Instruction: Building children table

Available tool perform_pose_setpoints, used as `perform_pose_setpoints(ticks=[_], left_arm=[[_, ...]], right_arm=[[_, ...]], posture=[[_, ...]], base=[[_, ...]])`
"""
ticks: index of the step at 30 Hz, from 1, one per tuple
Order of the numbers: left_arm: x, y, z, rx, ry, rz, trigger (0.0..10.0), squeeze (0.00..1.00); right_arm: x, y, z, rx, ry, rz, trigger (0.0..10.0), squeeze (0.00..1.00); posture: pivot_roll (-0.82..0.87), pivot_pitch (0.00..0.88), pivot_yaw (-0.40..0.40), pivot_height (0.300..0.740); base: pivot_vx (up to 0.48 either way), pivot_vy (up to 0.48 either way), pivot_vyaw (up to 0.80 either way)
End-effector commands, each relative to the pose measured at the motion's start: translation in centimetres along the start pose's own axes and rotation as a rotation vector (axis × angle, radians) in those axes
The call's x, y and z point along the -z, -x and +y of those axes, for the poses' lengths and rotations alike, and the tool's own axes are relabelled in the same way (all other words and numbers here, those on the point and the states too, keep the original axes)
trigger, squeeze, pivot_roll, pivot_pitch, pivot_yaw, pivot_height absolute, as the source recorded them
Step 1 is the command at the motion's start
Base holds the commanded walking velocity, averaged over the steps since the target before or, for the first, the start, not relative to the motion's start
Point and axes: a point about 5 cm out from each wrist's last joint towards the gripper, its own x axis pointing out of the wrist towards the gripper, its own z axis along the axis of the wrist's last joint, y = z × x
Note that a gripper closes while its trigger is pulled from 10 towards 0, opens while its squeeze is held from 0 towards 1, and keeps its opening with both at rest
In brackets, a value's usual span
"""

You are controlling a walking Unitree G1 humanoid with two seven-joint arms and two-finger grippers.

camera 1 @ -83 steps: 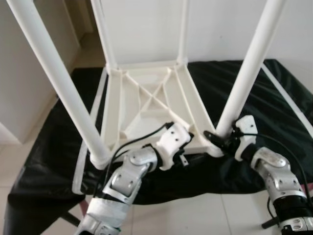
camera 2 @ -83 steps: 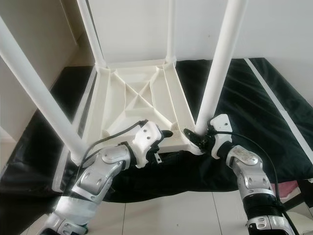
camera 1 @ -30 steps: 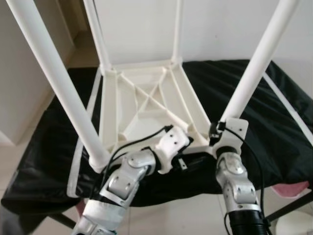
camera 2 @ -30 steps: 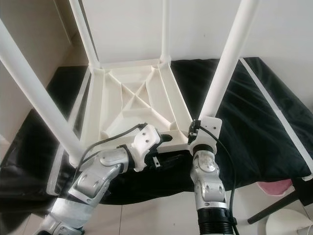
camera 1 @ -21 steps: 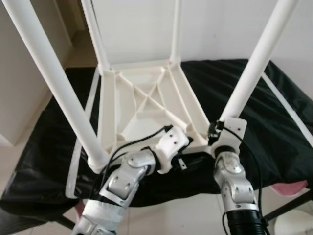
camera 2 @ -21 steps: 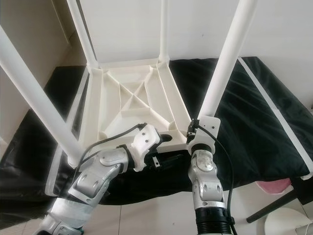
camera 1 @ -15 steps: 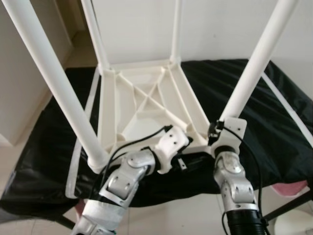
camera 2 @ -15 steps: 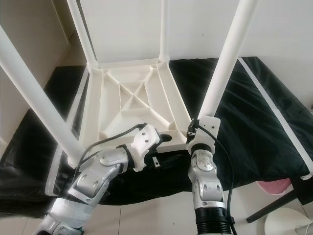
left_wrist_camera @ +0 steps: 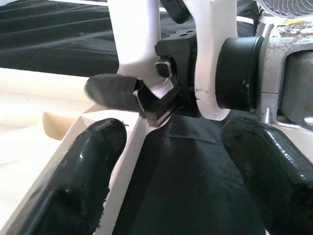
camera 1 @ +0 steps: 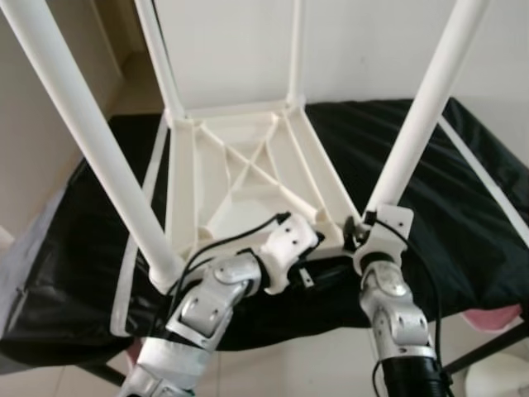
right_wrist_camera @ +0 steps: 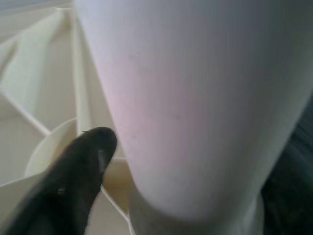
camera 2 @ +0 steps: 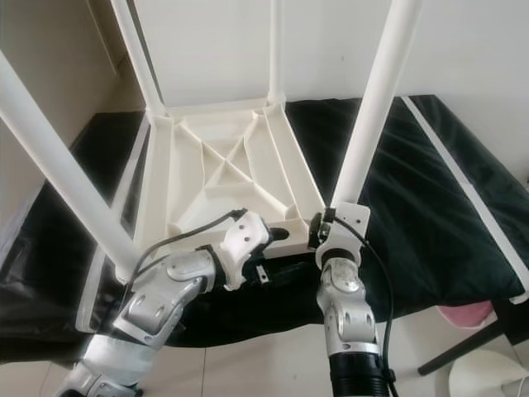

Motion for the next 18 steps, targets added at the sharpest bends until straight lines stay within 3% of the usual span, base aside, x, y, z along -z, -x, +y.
perform_pose_setpoints(ticks=[1,5,6,10,11,12,15,18], left_arm=[[-0.1,-0.1,-0.1,0.023,-0.007,0.01,10.0,0.0],[-0.1,-0.1,-0.1,0.025,-0.01,0.012,10.0,0.0],[-0.1,-0.1,0.0,0.025,-0.011,0.011,10.0,0.0],[-0.1,-0.1,0.0,0.024,-0.012,0.01,10.0,0.0],[-0.1,-0.1,0.0,0.024,-0.012,0.01,10.0,0.0],[-0.1,-0.1,0.0,0.024,-0.012,0.01,10.0,0.0],[-0.1,0.0,-0.1,0.033,-0.011,0.014,10.0,0.0],[-0.1,0.0,-0.1,0.037,-0.011,0.015,10.0,0.0]], right_arm=[[0.3,0.1,-0.3,-0.031,-0.013,0.007,10.0,1.0],[-0.1,-0.1,-1.1,-0.109,-0.005,-0.01,10.0,1.0],[-0.5,-0.3,-1.7,-0.207,-0.003,-0.014,10.0,1.0],[-0.8,-0.3,-2.1,-0.269,0.008,-0.024,10.0,1.0],[-1.0,-0.2,-2.3,-0.332,0.053,-0.038,10.0,0.0],[-1.0,-0.2,-2.3,-0.332,0.053,-0.038,10.0,0.0],[-1.2,-0.2,-3.4,-0.511,0.163,-0.048,10.0,0.0],[-1.3,-0.4,-3.8,-0.536,0.182,-0.045,10.0,0.0]], posture=[[-0.12,0.033,0.037,0.74],[-0.12,0.034,0.04,0.74],[-0.12,0.034,0.038,0.74],[-0.12,0.033,0.037,0.74],[-0.12,0.033,0.037,0.74],[-0.12,0.033,0.037,0.74],[-0.12,0.031,0.04,0.74],[-0.12,0.031,0.04,0.74]], base=[[0.0,0.0,0.0],[0.0,0.0,0.0],[0.0,0.0,0.0],[0.0,0.0,0.0],[0.0,0.0,0.0],[0.0,0.0,0.0],[0.0,0.0,0.0],[0.0,0.0,0.0]])
